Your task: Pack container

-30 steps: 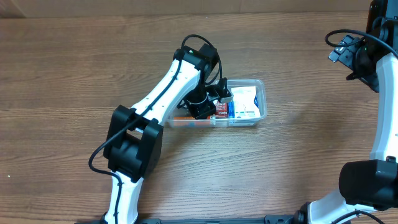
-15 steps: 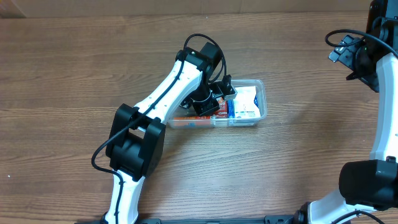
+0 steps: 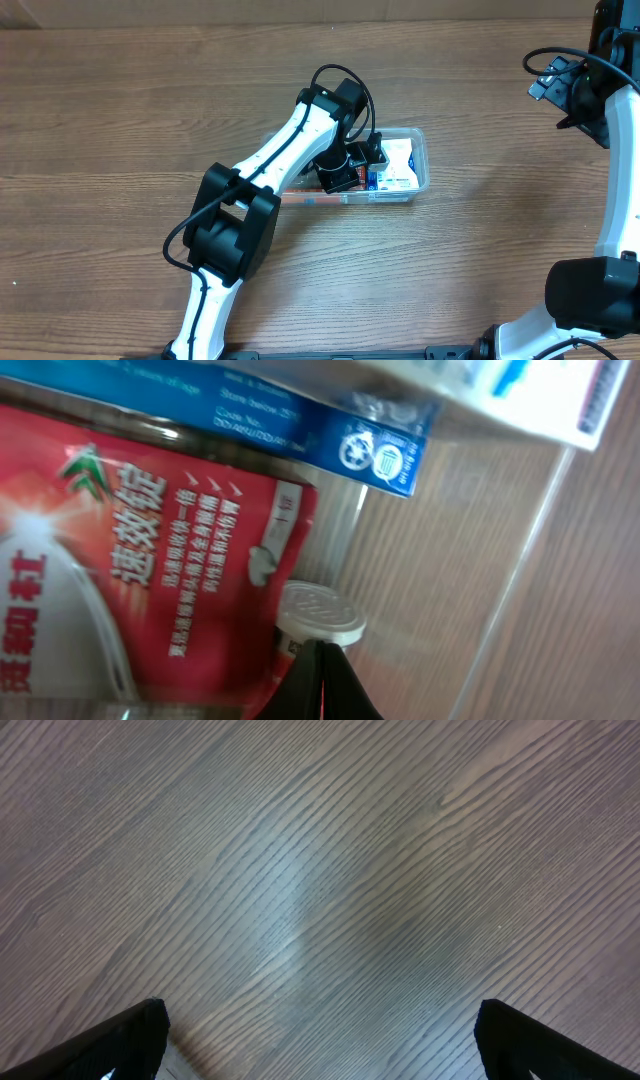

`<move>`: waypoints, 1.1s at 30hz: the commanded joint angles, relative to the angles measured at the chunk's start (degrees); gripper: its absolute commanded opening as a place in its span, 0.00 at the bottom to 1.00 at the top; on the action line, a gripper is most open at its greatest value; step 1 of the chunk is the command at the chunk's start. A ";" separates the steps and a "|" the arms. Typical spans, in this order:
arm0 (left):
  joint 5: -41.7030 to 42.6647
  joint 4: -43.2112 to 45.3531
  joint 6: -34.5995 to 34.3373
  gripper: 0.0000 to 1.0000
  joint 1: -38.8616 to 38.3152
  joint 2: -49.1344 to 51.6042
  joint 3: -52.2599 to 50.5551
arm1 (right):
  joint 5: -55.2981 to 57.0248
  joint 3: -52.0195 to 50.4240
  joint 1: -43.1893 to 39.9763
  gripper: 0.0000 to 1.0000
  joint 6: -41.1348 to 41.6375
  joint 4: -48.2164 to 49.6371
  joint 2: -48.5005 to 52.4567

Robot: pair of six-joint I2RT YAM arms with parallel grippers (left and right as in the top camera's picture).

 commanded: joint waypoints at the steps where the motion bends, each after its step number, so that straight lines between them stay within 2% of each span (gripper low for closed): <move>1: 0.66 0.66 0.94 0.04 -0.42 2.75 0.57 | 0.46 0.72 -0.04 1.00 -0.28 0.26 -0.48; 7: -0.61 -1.60 0.90 0.04 -0.48 1.09 2.67 | 0.46 0.72 -0.04 1.00 -0.28 0.26 -0.48; 12: -0.57 -7.45 0.61 0.04 -0.48 -3.52 14.40 | 0.46 0.72 -0.04 1.00 -0.31 0.26 -0.48; 13: -0.57 -8.81 -0.50 0.08 -0.48 -4.66 17.53 | 0.46 0.72 -0.04 1.00 -0.31 0.26 -0.48; 15: -0.57 -11.37 -3.28 0.29 -0.48 -7.61 23.78 | 0.46 0.72 -0.04 1.00 -0.31 0.26 -0.48; 18: -0.57 -12.98 -9.94 0.44 -0.48 -12.76 29.31 | 0.46 0.72 -0.04 1.00 -0.31 0.26 -0.48; 19: -0.55 -12.94 -13.86 0.65 -0.48 -15.28 30.45 | 0.46 0.72 -0.04 1.00 -0.28 0.26 -0.48; 20: -0.57 -12.92 -17.70 1.00 -0.48 -17.81 30.84 | 0.46 0.72 -0.04 1.00 -0.28 0.26 -0.48; 22: -0.57 -13.20 -23.85 1.00 -0.48 -22.99 30.84 | 0.46 0.72 -0.04 1.00 -0.31 0.26 -0.48; 25: -0.94 -16.63 -24.04 1.00 -0.46 -27.04 30.84 | 0.46 0.72 -0.04 1.00 -0.31 0.26 -0.48; 28: -1.73 -25.51 -26.45 1.00 -0.22 -30.69 30.84 | 0.46 0.72 -0.04 1.00 -0.31 0.26 -0.48; 33: -8.74 -25.59 -32.11 1.00 0.02 -38.05 30.82 | 0.46 0.72 -0.04 1.00 -0.31 0.26 -0.48</move>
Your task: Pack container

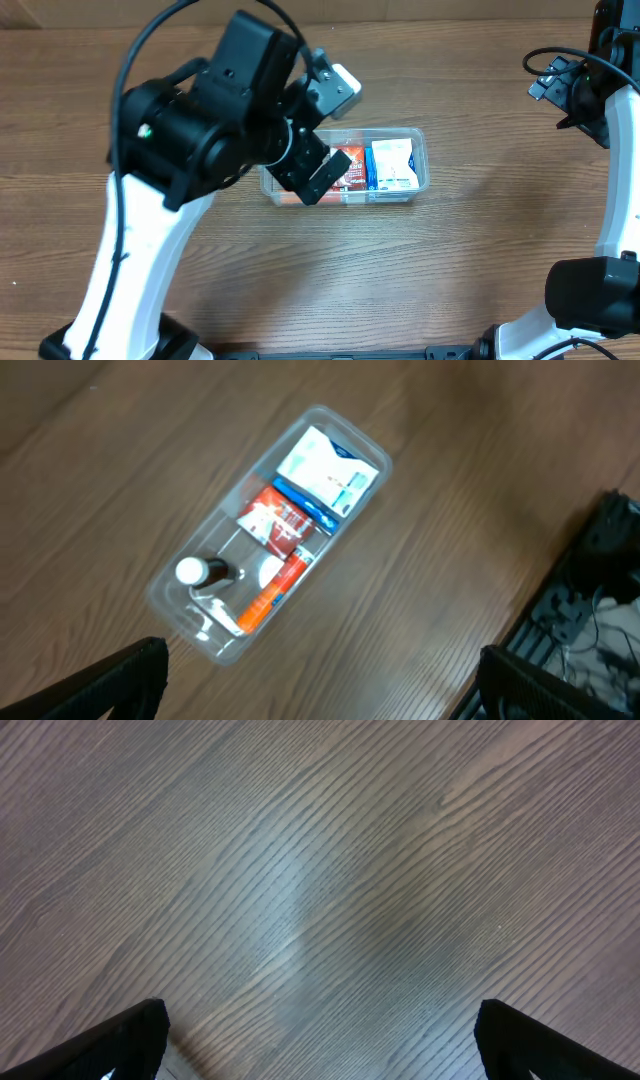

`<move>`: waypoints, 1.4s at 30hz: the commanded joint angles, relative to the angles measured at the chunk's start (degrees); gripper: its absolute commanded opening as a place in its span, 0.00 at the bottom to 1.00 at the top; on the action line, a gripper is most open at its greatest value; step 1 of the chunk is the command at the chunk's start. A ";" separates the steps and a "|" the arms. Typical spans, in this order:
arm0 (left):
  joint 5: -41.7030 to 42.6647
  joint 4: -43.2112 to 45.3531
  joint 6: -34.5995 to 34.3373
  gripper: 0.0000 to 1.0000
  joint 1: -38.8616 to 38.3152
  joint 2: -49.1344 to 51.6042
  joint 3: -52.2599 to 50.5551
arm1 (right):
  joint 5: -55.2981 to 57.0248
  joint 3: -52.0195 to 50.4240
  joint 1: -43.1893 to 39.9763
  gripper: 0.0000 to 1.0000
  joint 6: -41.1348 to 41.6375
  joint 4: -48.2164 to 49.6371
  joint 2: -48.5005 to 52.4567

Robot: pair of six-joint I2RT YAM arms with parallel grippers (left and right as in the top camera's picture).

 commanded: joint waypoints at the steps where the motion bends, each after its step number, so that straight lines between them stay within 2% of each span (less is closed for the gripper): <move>1: -6.93 0.00 -5.03 1.00 0.11 -6.69 0.24 | 0.44 0.72 -0.04 1.00 -0.33 0.26 -0.48; 4: -9.29 2.29 -4.83 1.00 2.71 -11.23 -2.99 | 0.44 0.72 -0.04 1.00 -0.33 0.26 -0.48; 6: -5.84 10.23 -3.78 1.00 7.34 -17.07 -12.90 | 0.44 0.72 -0.04 1.00 -0.31 0.26 -0.48; 9: -1.36 26.82 0.00 1.00 11.39 -26.36 -32.37 | 0.44 0.72 -0.04 1.00 -0.33 0.26 -0.48; 13: -2.45 52.63 3.34 1.00 13.77 -41.05 -62.95 | 0.44 0.72 -0.04 1.00 -0.33 0.28 -0.48; 16: -2.16 67.63 3.32 1.00 17.16 -50.66 -81.92 | 0.44 0.72 -0.04 1.00 -0.33 0.26 -0.48; 22: -1.33 87.80 3.32 1.00 22.69 -74.16 -113.90 | 0.44 0.72 -0.04 1.00 -0.33 0.26 -0.48; 31: 0.00 89.64 3.32 1.00 28.20 -94.47 -130.35 | 0.44 0.72 -0.04 1.00 -0.31 0.28 -0.48; 37: -0.50 89.66 5.49 1.00 29.62 -96.72 -134.92 | 0.44 0.72 -0.04 1.00 -0.33 0.26 -0.48; 42: -0.28 89.83 6.32 1.00 33.09 -96.72 -134.94 | 0.44 0.72 -0.04 1.00 -0.33 0.26 -0.48</move>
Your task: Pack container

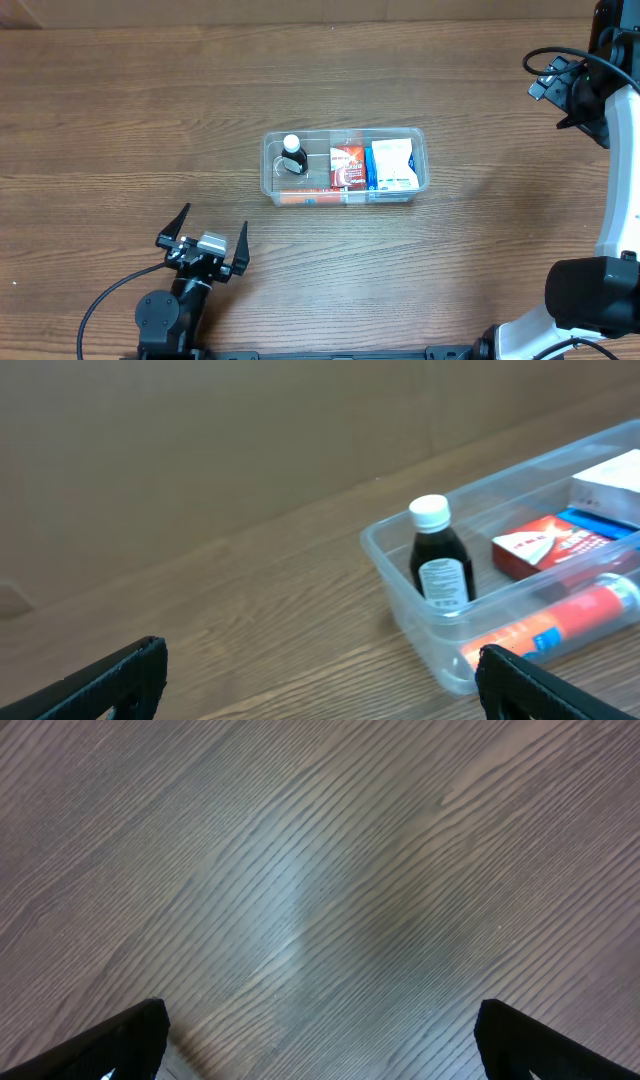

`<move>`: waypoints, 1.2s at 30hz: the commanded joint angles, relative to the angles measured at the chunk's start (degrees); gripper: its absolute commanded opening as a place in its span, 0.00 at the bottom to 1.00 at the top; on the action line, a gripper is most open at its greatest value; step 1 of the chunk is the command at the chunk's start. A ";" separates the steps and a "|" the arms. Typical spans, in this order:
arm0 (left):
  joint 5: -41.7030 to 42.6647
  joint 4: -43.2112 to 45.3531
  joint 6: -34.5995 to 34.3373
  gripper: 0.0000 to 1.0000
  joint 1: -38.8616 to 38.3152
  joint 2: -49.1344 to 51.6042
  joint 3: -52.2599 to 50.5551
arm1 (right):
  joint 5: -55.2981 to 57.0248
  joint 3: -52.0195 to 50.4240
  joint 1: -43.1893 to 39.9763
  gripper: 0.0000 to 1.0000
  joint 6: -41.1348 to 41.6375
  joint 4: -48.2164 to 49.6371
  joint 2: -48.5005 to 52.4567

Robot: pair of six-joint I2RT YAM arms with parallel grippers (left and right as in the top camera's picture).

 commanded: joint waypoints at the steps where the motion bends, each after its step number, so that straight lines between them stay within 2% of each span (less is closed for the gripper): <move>1: 0.74 0.48 1.16 1.00 3.65 -0.76 -0.57 | 0.44 0.72 -0.04 1.00 -0.28 0.31 -0.48; 5: 0.90 0.52 -0.63 1.00 4.63 -0.76 -0.57 | 0.44 0.72 -0.04 1.00 -0.28 0.31 -0.48; 36: 0.66 0.52 -0.52 1.00 3.91 -0.63 -0.57 | 0.44 0.72 -0.04 1.00 -0.26 0.33 -0.74</move>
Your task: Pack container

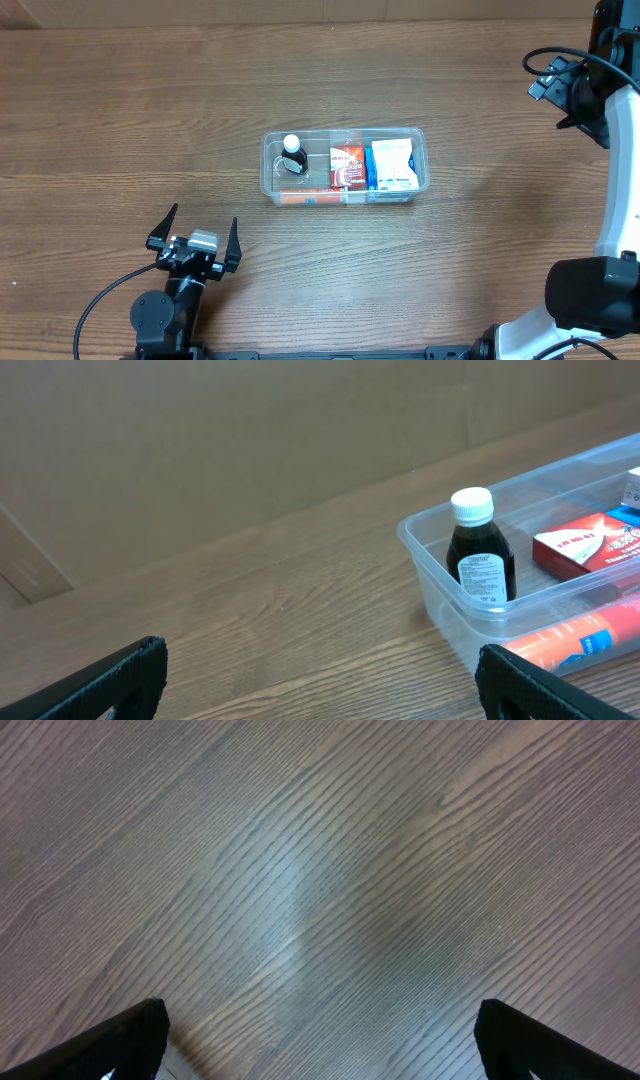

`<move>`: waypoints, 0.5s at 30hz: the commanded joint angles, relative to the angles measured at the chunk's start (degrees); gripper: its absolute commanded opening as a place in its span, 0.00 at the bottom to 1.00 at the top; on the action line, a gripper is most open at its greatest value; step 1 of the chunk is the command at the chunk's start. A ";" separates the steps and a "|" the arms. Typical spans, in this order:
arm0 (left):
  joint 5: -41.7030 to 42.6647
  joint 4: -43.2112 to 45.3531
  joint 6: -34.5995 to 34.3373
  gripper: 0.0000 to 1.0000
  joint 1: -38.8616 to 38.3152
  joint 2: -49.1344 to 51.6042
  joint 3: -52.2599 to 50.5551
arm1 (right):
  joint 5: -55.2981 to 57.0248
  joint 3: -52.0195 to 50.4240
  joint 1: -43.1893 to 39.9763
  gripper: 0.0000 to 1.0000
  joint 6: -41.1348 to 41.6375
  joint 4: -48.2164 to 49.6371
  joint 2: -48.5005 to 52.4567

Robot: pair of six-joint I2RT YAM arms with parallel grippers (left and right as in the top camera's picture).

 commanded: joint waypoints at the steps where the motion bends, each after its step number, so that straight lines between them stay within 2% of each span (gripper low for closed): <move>1: 0.48 0.48 -0.55 1.00 -0.37 -0.63 -0.57 | 0.44 0.72 0.02 1.00 -0.33 0.28 -1.90; 5: 0.48 0.48 -0.55 1.00 -0.37 -0.63 -0.57 | 0.11 -1.29 1.99 1.00 1.88 3.28 -11.21; 7: 0.48 0.48 -0.55 1.00 -0.37 -0.63 -0.57 | 0.00 -6.38 4.09 1.00 2.27 11.43 -19.61; 12: 0.48 0.48 -0.55 1.00 -0.37 -0.63 -0.57 | -2.29 -26.36 6.12 1.00 2.27 32.57 -39.98; 15: 0.48 0.48 -0.55 1.00 -0.37 -0.63 -0.57 | -4.46 -43.23 6.12 1.00 2.19 44.92 -53.37</move>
